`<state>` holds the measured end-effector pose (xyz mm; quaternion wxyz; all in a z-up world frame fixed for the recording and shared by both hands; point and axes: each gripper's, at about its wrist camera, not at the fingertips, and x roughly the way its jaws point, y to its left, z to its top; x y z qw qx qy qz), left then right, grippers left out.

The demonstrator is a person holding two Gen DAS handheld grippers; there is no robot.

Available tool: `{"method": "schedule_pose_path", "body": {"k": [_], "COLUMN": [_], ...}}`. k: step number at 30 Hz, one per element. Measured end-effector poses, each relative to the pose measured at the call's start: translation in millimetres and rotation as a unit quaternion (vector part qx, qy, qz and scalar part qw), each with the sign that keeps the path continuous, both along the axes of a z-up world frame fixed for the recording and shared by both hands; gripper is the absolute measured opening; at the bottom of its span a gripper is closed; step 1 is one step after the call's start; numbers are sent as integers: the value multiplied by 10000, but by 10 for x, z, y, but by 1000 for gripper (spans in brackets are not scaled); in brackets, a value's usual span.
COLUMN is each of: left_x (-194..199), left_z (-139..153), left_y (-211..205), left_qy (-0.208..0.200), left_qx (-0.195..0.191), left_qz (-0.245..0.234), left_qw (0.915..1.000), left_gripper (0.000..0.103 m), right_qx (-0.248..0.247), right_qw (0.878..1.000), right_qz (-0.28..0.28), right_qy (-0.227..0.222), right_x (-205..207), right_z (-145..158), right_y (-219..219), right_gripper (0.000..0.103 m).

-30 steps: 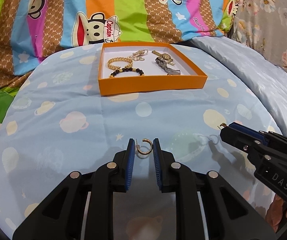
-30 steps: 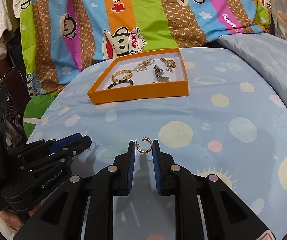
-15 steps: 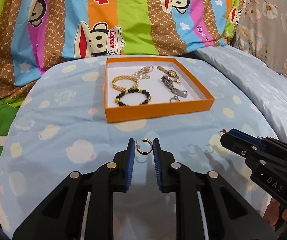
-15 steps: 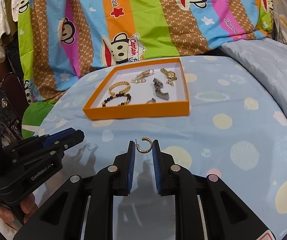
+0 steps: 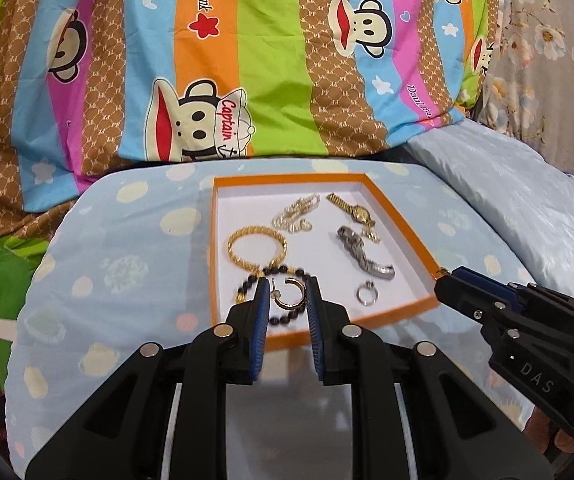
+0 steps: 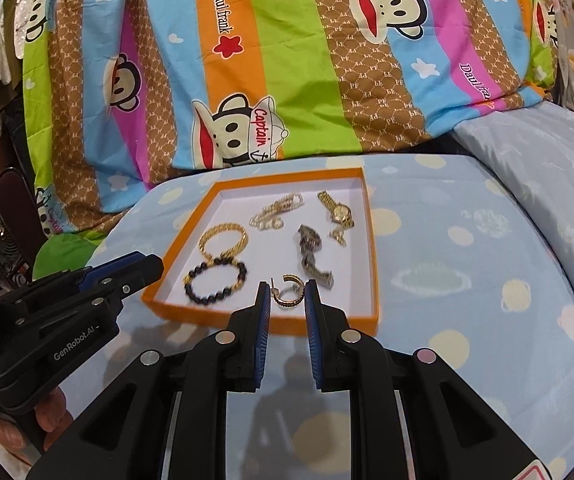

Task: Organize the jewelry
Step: 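Carry both hoop earrings into the orange box and open both tools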

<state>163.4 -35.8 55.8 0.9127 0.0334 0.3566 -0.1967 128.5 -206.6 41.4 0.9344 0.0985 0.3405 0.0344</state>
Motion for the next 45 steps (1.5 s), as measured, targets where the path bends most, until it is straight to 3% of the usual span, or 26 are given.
{"method": "schedule_pose_path", "body": {"k": [19,45], "left_x": [712,971], "left_z": [-18,-225], "left_y": [-501,-583], "left_qy": [-70,-13], "left_qx": [4,59], "left_qz": [-89,-3], "left_qw": [9999,10000], "left_gripper": [18,18], "right_qx": [122,70], "right_qw": [9998,9997], "right_qz": [-159,-178], "right_qy": [-21,121], "right_x": [754,1107], "right_z": [-30,-195], "right_y": [-198,-192], "right_gripper": [16,17]}}
